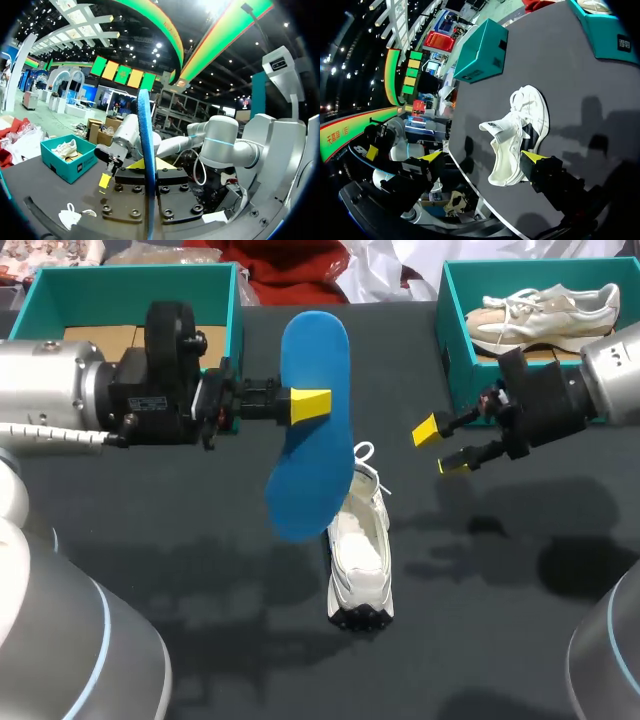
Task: Take the shoe out of the shoebox, open the shoe tongue, remove and reinsert the insole, then place the shoe into the shoebox
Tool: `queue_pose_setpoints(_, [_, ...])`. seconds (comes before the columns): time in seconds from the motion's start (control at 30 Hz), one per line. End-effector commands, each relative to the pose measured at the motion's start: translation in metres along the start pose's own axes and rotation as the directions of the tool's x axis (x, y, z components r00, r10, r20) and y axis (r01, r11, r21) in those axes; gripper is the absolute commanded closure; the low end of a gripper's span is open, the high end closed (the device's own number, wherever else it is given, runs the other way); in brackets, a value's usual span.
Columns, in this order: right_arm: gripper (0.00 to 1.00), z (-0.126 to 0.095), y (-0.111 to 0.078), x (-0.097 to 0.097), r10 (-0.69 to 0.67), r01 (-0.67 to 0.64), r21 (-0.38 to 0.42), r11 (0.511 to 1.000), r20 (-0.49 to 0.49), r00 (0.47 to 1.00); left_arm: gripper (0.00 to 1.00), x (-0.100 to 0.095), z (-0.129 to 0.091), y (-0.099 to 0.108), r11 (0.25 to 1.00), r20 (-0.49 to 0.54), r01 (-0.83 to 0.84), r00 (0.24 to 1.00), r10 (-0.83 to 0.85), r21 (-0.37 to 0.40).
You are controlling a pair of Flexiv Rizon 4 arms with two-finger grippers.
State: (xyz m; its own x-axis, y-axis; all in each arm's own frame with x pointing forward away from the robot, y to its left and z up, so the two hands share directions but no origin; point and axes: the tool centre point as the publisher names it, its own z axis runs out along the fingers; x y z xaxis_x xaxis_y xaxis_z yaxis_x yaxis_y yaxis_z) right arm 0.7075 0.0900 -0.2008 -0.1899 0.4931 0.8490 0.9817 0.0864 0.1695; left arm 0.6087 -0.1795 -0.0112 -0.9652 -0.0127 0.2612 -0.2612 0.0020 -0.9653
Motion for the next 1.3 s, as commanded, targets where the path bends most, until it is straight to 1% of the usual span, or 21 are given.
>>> queue_pose_setpoints(0.03, [0.0,0.0,-0.003,-0.002,0.001,-0.001,-0.01,1.0,-0.008,1.0,1.0,-0.017,-0.005,-0.012,0.963,-0.042,-0.25,0.966,0.255,0.101])
queue_pose_setpoints(0.07, [0.0,0.0,-0.003,-0.002,0.001,-0.001,-0.01,1.0,-0.008,1.0,1.0,-0.02,-0.009,-0.016,0.944,-0.008,-0.315,0.948,0.317,0.098])
queue_pose_setpoints(0.4, [0.0,0.0,-0.003,-0.002,0.001,-0.001,-0.01,1.0,-0.008,1.0,1.0,-0.02,-0.009,-0.016,0.944,-0.008,-0.315,0.948,0.317,0.098])
queue_pose_setpoints(0.43, [0.0,0.0,-0.003,-0.002,0.001,-0.001,-0.01,1.0,-0.008,1.0,1.0,-0.023,-0.008,-0.015,0.915,0.009,-0.39,0.92,0.391,0.103])
queue_pose_setpoints(0.5, [0.0,0.0,-0.003,-0.002,0.001,-0.001,-0.01,1.0,-0.008,1.0,1.0,-0.031,-0.008,-0.012,0.885,0.033,-0.459,0.888,0.458,0.079])
queue_pose_setpoints(0.53, [0.0,0.0,-0.003,-0.002,0.001,-0.001,-0.01,1.0,-0.008,1.0,1.0,-0.033,-0.009,-0.011,0.861,0.04,-0.501,0.865,0.499,0.087])
queue_pose_setpoints(0.57, [0.0,0.0,-0.003,-0.002,0.001,-0.001,-0.01,1.0,-0.008,1.0,1.0,-0.036,-0.008,-0.011,0.834,0.055,-0.548,0.836,0.546,0.058])
queue_pose_setpoints(0.63, [0.0,0.0,-0.003,-0.002,0.001,-0.001,-0.01,1.0,-0.008,1.0,1.0,-0.036,-0.004,-0.011,0.754,0.064,-0.655,0.755,0.652,0.049])
queue_pose_setpoints(0.67, [0.0,0.0,-0.003,-0.002,0.001,-0.001,-0.01,1.0,-0.008,1.0,1.0,-0.03,0.001,-0.01,0.692,0.062,-0.721,0.693,0.719,0.038])
queue_pose_setpoints(0.7, [0.0,0.0,-0.003,-0.002,0.001,-0.001,-0.01,1.0,-0.008,1.0,1.0,-0.027,0.004,-0.009,0.613,0.062,-0.79,0.611,0.789,-0.015])
queue_pose_setpoints(0.73, [0.0,0.0,-0.003,-0.002,0.001,-0.001,-0.01,1.0,-0.008,1.0,1.0,-0.027,0.007,-0.005,0.519,0.072,-0.849,0.515,0.854,-0.101])
queue_pose_setpoints(0.77, [0.0,0.0,-0.003,-0.002,0.001,-0.001,-0.01,1.0,-0.008,1.0,1.0,-0.03,0.007,-0.004,0.559,0.081,-0.821,0.553,0.829,-0.117])
queue_pose_setpoints(0.97, [0.0,0.0,-0.003,-0.002,0.001,-0.001,-0.01,1.0,-0.008,1.0,1.0,-0.03,0.007,-0.004,0.559,0.081,-0.821,0.553,0.829,-0.117])
queue_pose_setpoints(1.0, [0.0,-0.003,0.001,-0.003,0.001,-0.001,0.0,1.0,-0.032,0.999,1.0,-0.03,0.007,-0.004,0.559,0.081,-0.821,0.553,0.829,-0.117])
queue_pose_setpoints(1.03, [0.0,-0.005,0.005,-0.003,-0.006,0.006,-0.001,1.0,-0.046,0.999,1.0,-0.028,0.008,-0.002,0.508,0.071,-0.853,0.502,0.862,-0.124])
queue_pose_setpoints(1.07, [0.0,-0.008,0.008,-0.003,-0.024,0.024,-0.002,1.0,-0.088,0.996,1.0,-0.029,0.007,0.0,0.477,0.076,-0.872,0.471,0.879,-0.107])
queue_pose_setpoints(1.1, [0.0,-0.011,0.011,-0.002,-0.034,0.034,-0.006,0.999,-0.113,0.993,1.0,-0.031,0.005,0.0,0.43,0.089,-0.898,0.422,0.902,-0.096])
queue_pose_setpoints(1.13, [0.0,-0.014,0.014,0.0,-0.036,0.036,-0.002,0.999,-0.118,0.992,1.0,-0.032,0.004,0.0,0.379,0.101,-0.922,0.371,0.923,-0.08])
queue_pose_setpoints(1.2, [0.0,-0.018,0.019,0.003,-0.06,0.06,-0.005,0.998,-0.159,0.985,1.0,-0.034,0.002,0.0,0.291,0.107,-0.955,0.284,0.953,-0.058])
queue_pose_setpoints(1.23, [0.0,-0.02,0.023,0.005,-0.059,0.059,-0.003,0.998,-0.161,0.985,1.0,-0.036,0.002,0.001,0.24,0.113,-0.97,0.234,0.966,-0.036])
queue_pose_setpoints(1.3, [0.0,-0.023,0.027,0.009,-0.081,0.082,0.001,0.997,-0.196,0.977,1.0,-0.038,0.004,0.003,0.139,0.112,-0.99,0.134,0.985,-0.04])
